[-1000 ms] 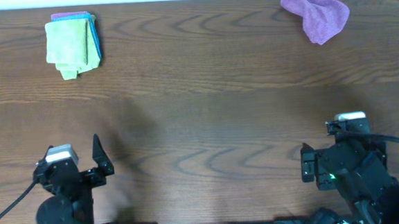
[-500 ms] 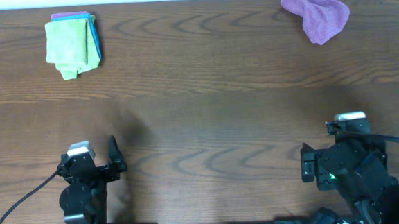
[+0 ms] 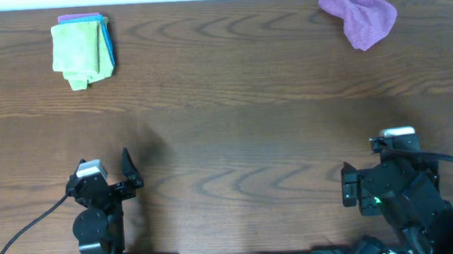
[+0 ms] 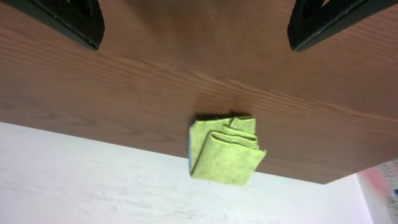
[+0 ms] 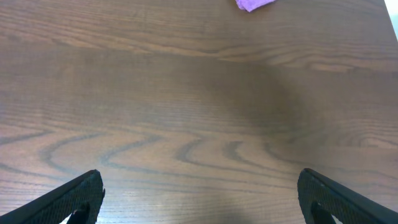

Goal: Fold the cloth

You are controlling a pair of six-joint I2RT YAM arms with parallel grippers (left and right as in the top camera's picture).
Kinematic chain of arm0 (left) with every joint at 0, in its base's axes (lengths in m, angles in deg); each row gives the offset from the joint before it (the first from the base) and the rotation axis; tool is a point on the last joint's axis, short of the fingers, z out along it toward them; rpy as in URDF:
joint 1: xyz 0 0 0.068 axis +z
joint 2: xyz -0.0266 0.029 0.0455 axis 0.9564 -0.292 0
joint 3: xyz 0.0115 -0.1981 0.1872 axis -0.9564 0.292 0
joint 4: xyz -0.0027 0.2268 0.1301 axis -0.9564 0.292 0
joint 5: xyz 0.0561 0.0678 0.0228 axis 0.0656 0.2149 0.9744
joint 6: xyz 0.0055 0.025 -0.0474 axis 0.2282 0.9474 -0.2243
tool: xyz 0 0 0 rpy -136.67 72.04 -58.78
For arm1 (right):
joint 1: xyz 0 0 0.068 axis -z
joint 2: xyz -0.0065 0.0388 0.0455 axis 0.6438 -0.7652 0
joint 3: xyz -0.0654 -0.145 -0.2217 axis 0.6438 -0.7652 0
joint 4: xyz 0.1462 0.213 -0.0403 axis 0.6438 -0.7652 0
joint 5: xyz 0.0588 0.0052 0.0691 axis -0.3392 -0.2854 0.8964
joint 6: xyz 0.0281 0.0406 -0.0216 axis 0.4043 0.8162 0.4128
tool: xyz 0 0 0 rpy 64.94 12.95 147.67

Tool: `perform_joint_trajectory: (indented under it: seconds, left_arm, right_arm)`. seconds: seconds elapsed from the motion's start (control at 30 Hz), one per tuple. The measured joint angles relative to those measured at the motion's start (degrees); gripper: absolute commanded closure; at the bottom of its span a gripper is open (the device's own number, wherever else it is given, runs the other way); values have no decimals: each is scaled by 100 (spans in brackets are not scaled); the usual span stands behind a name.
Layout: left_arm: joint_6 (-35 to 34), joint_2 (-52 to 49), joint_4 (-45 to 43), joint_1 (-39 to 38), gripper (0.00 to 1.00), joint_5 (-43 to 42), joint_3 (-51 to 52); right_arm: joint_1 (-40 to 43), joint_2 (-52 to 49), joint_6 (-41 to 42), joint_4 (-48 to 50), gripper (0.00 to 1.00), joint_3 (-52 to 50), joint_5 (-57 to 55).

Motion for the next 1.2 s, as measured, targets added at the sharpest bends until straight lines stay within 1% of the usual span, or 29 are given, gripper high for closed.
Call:
perform_joint_trajectory:
  seconds: [0.17,0.37,1.2]
  left_arm:
    - [55,184,15,245,5,74,0]
    - [157,188,22,247,5,55,0]
    - [199,188,26,87,5,9,0]
  right_arm:
    - [0,0,0,-2,1,0,0]
    - [0,0,0,-2,1,0,0]
    - [0,0,0,-2,1,0,0]
